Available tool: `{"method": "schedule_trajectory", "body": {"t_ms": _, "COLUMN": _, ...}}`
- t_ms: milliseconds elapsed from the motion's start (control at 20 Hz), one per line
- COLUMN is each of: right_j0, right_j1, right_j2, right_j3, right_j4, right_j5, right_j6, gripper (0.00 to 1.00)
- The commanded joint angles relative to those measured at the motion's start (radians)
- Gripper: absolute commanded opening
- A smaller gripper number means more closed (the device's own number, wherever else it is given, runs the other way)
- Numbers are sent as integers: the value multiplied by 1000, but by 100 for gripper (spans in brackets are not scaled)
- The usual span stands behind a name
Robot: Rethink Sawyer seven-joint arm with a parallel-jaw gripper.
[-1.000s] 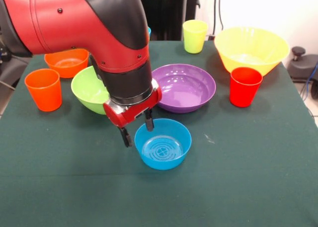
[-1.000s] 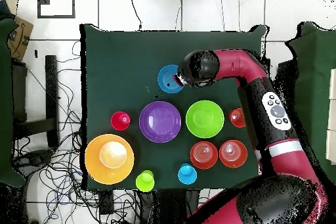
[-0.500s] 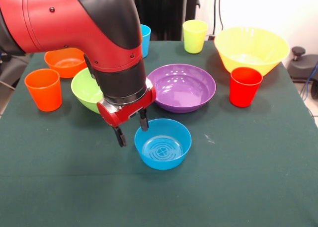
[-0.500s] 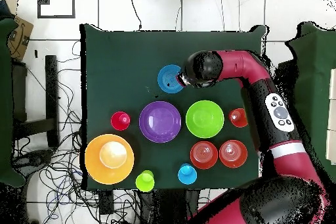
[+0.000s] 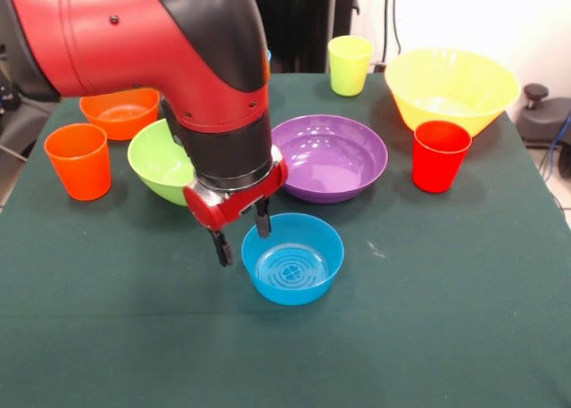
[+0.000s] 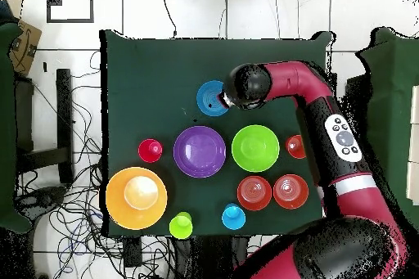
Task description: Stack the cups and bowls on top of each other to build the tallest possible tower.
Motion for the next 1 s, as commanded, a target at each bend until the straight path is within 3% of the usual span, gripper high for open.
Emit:
{"method": "schedule_trajectory", "body": {"t_ms": 50, "right_j0": 60, "right_j1": -14, "right_j2": -75, "right_j3": -49, "right_j4": -125, "right_j5": 104, "right_j6": -419, "gripper": 100}}
{"method": "schedule_trajectory", "body": {"t_ms": 1000, "right_j0": 81, "right_j1": -13, "right_j2": -80, "right_j3": -87, "right_j4": -160, "right_j5": 163, "right_j6": -510, "gripper": 100}}
